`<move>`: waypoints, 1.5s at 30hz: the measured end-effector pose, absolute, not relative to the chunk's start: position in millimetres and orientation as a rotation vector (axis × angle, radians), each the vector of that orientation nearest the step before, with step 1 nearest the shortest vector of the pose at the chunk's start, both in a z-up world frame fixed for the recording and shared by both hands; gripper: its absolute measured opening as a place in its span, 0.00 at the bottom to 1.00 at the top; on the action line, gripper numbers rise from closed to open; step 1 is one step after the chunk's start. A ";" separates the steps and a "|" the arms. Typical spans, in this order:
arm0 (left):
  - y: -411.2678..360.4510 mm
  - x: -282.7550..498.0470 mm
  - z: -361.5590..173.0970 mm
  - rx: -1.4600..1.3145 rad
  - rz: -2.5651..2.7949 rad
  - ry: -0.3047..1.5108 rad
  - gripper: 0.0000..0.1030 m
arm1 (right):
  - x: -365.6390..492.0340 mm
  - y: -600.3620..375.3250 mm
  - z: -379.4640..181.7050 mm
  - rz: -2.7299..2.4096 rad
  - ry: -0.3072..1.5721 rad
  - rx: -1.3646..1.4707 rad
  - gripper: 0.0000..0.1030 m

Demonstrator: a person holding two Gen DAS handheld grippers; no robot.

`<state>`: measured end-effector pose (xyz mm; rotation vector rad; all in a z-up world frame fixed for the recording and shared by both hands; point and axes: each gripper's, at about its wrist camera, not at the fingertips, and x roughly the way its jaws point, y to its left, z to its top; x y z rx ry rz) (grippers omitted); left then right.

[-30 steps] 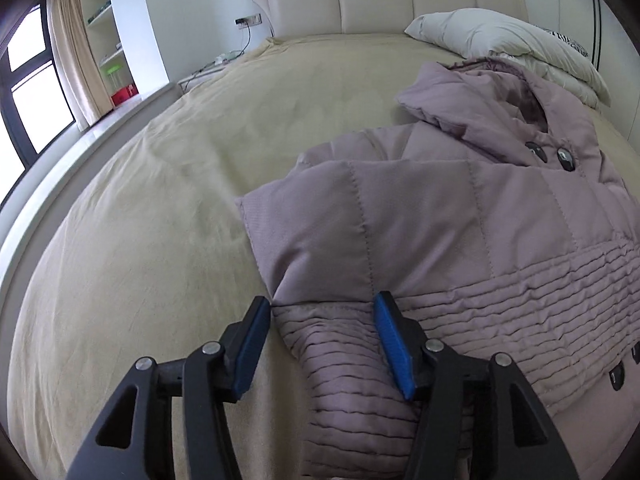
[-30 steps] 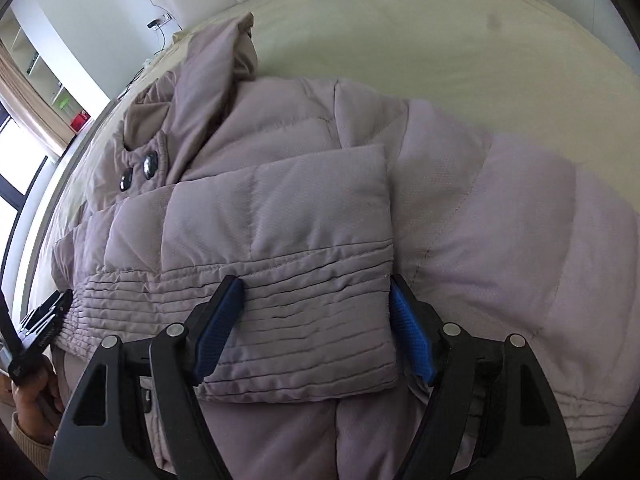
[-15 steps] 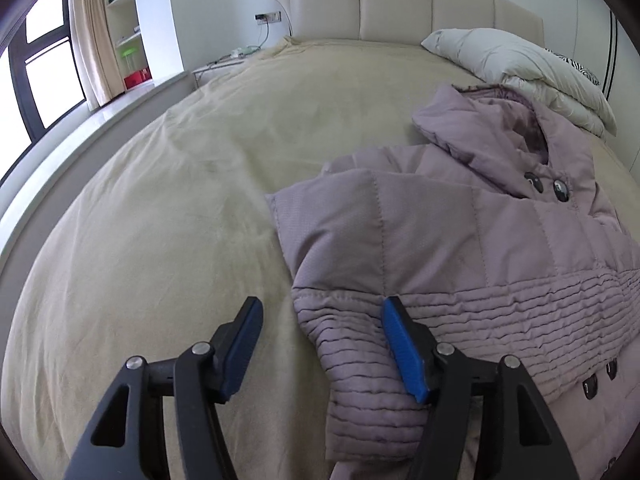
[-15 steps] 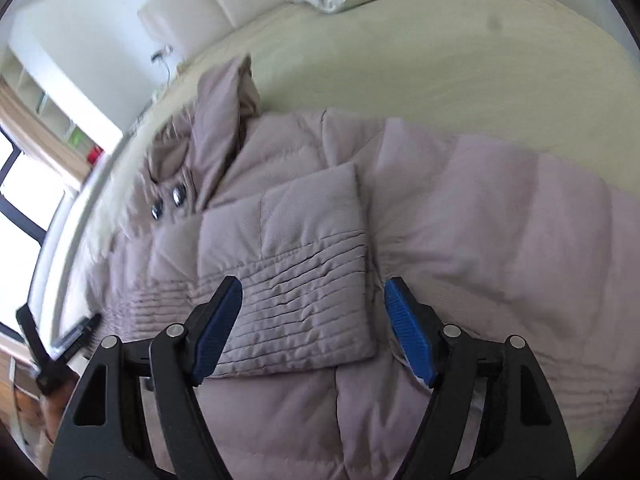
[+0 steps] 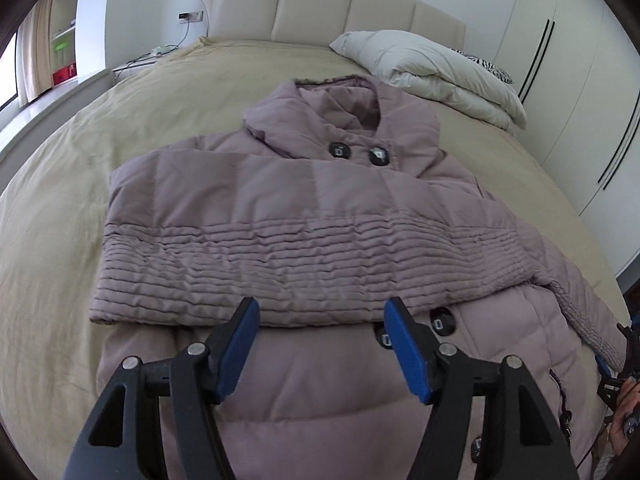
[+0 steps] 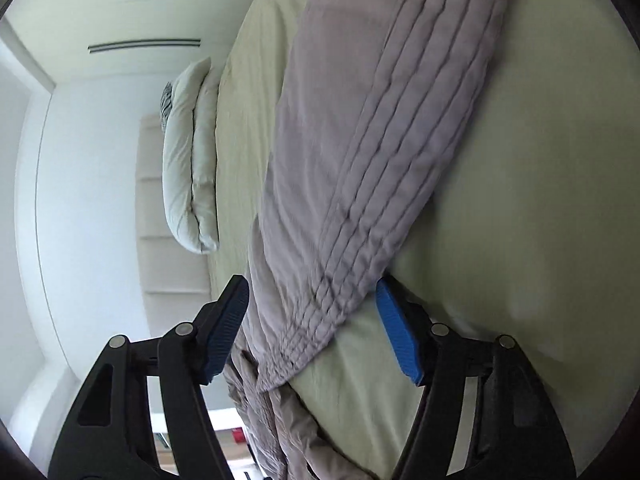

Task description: Fold large clothes

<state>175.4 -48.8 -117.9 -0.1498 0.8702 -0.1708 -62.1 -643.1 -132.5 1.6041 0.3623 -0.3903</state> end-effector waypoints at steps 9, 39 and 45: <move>-61.6 165.8 -114.8 -0.247 -0.256 0.911 0.66 | -99.7 -714.6 -143.8 -0.496 0.239 1.695 0.61; 3.7 182.8 -155.3 -1.066 -0.521 1.035 0.94 | -7.2 -271.7 5.1 0.133 0.672 -0.241 0.10; 7.4 182.4 -149.2 -1.133 -0.536 0.990 1.00 | 2.8 -279.4 -3.0 0.126 0.662 -0.266 0.10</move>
